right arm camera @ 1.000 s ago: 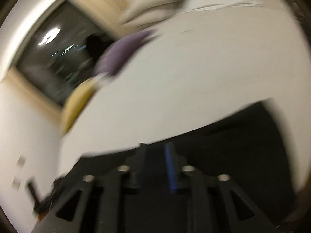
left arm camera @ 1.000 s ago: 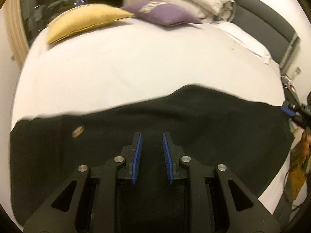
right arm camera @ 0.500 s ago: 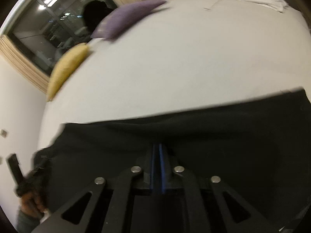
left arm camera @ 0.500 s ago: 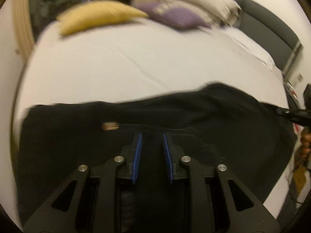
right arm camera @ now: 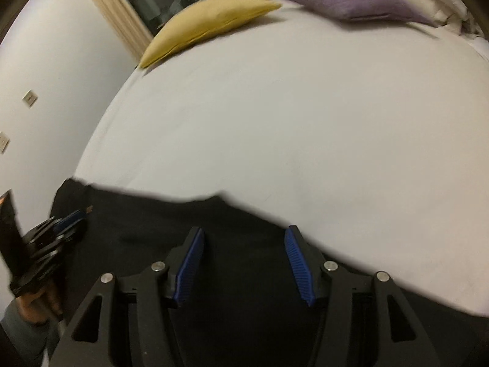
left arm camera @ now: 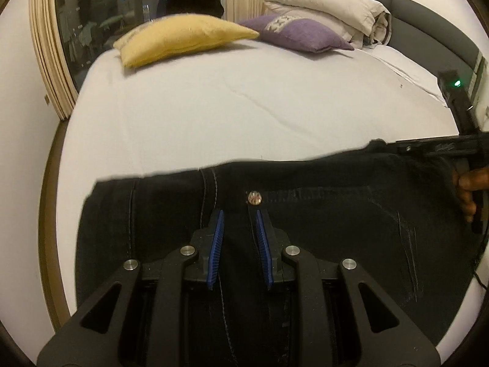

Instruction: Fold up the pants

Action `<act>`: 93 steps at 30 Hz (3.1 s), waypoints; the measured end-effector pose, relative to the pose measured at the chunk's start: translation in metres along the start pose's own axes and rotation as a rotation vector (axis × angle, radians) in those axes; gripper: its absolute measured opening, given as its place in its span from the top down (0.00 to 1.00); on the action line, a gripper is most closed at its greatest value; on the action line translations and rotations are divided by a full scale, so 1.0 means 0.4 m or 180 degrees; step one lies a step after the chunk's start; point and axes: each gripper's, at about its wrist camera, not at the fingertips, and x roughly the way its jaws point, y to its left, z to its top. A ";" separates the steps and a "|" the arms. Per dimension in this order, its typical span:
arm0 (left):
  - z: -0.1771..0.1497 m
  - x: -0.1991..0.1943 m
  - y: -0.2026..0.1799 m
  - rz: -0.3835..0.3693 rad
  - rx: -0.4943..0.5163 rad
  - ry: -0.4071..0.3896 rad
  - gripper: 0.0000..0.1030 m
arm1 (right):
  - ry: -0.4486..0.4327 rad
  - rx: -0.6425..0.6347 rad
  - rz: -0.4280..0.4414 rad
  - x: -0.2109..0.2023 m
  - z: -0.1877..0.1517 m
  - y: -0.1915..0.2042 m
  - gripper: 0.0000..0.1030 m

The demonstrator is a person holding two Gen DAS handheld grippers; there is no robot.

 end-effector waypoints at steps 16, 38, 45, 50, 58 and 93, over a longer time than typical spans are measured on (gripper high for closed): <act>-0.041 -0.029 0.027 0.0157 -0.0187 0.0011 0.79 | 0.0367 -0.0901 -0.0033 0.028 -0.015 0.243 0.38; -0.281 -0.284 0.301 0.0165 -0.1704 -0.0770 0.79 | 0.0304 -0.3349 0.0121 0.064 -0.026 0.785 0.28; -0.299 -0.311 0.333 0.0280 -0.1855 -0.0895 0.79 | 0.0407 -0.2866 0.0129 0.110 0.024 0.770 0.50; -0.290 -0.335 0.318 0.0194 -0.1712 -0.1027 0.79 | 0.0332 -0.2607 0.0100 0.122 0.014 0.770 0.49; -0.249 -0.353 0.244 -0.0123 -0.1053 -0.1079 0.79 | 0.0157 -0.1850 0.0699 0.034 0.087 0.705 0.38; -0.226 -0.173 0.219 0.0000 -0.0691 -0.0160 0.79 | 0.0590 0.0213 0.1729 -0.011 -0.196 0.249 0.84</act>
